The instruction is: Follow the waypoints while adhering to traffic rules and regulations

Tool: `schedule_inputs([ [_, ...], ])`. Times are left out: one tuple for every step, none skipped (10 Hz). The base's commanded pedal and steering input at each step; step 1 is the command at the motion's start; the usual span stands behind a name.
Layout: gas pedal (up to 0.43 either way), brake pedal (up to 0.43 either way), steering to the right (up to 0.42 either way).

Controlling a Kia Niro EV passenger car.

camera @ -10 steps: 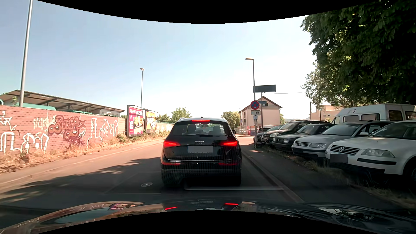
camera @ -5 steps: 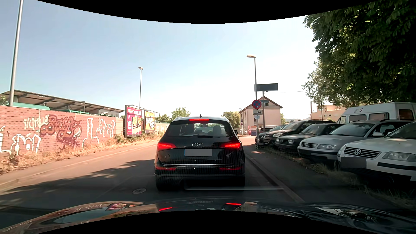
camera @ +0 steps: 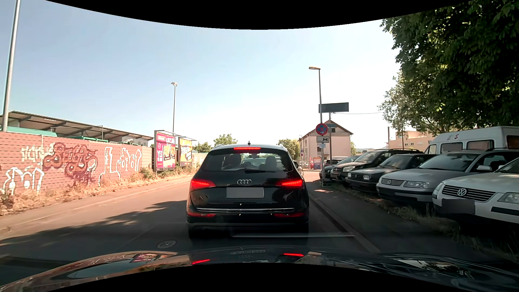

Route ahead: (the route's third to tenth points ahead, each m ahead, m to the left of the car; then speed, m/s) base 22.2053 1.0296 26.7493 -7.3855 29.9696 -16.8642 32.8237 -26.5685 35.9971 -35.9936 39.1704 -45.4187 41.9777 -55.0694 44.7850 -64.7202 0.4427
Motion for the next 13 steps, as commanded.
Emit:
schedule_inputs([
  [0.000, 0.152, -0.005],
  [0.000, 0.146, -0.005],
  [0.000, 0.152, -0.005],
  [0.000, 0.152, -0.005],
  [0.000, 0.152, -0.005],
  [0.000, 0.152, -0.005],
  [0.000, 0.152, -0.005],
  [0.000, 0.152, -0.005],
  [0.000, 0.110, -0.005],
  [0.000, 0.049, -0.005],
  [0.000, 0.043, -0.005],
  [0.000, 0.061, -0.005],
  [0.000, 0.067, -0.005],
])
